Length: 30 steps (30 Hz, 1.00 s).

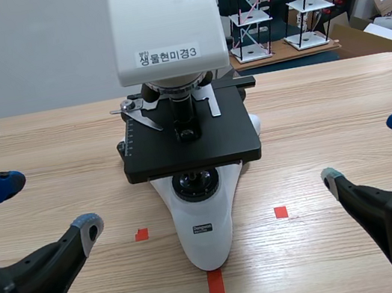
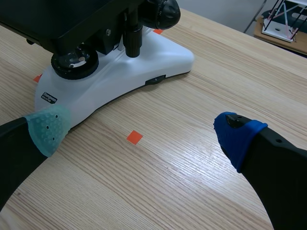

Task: Point at the diaphragm

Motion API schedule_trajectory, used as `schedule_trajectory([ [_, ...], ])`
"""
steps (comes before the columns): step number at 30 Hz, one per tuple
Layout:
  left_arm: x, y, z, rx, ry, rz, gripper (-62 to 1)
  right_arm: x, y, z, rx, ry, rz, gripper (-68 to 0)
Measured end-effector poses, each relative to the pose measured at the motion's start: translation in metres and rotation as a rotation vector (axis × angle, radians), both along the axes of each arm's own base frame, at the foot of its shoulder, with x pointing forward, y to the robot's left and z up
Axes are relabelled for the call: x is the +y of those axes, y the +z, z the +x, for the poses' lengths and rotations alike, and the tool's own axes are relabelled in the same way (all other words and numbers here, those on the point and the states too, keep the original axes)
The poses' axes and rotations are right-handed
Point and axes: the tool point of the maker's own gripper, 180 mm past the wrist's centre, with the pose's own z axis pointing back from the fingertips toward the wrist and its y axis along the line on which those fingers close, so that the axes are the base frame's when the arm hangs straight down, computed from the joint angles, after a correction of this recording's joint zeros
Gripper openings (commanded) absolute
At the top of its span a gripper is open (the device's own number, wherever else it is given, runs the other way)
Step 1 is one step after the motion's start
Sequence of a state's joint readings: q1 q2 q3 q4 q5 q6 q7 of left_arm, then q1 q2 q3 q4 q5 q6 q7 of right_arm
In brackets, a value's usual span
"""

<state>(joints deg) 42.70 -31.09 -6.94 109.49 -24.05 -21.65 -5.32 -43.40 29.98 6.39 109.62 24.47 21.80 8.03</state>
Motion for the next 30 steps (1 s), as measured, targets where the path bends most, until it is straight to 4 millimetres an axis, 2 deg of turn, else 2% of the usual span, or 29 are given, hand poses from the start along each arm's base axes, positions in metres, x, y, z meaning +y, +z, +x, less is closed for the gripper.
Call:
schedule_trajectory([
  [23,0.001,0.001,0.0,-0.011,0.005,-0.023,1.2,0.0,0.0,0.0,0.0,0.0,0.0,0.4],
  [27,0.006,-0.017,-0.004,0.022,0.024,-0.053,-28.8,0.0,0.0,0.0,0.0,0.0,0.0,0.4],
  [30,0.009,-0.036,-0.005,0.047,0.038,-0.09,-39.8,0.0,0.0,0.0,0.0,0.0,0.0,0.4],
])
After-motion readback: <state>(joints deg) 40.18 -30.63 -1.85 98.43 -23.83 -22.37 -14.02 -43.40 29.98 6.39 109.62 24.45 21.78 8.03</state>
